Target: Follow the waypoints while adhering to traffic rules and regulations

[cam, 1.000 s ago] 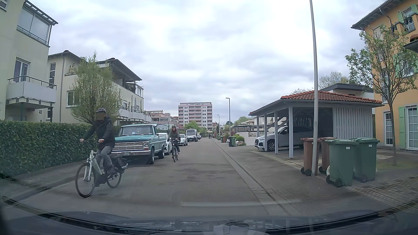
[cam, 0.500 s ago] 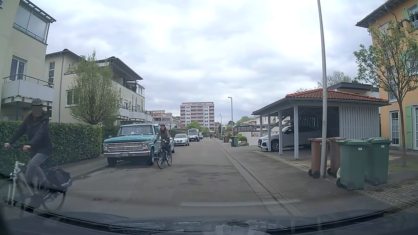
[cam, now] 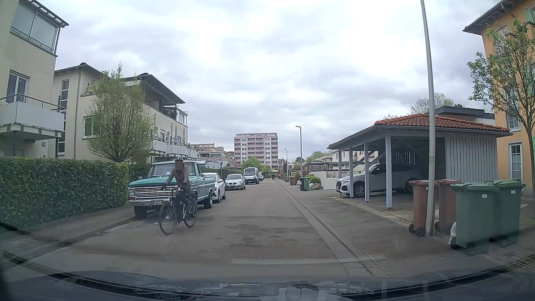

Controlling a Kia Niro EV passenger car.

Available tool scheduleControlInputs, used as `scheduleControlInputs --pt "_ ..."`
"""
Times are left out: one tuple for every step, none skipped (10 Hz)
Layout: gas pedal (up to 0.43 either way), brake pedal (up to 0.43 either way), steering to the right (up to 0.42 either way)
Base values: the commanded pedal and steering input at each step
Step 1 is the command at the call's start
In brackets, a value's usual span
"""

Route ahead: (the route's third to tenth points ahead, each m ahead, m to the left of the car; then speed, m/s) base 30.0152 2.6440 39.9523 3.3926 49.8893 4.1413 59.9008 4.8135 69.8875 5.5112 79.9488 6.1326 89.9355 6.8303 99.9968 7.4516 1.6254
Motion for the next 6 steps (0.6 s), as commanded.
scheduleControlInputs --pt "0.220 0.000 -0.082" --pt "0.220 0.000 -0.082" --pt "0.220 0.000 -0.081" --pt "0.220 0.000 -0.080" --pt "0.220 0.000 -0.078" --pt "0.220 0.000 -0.078"
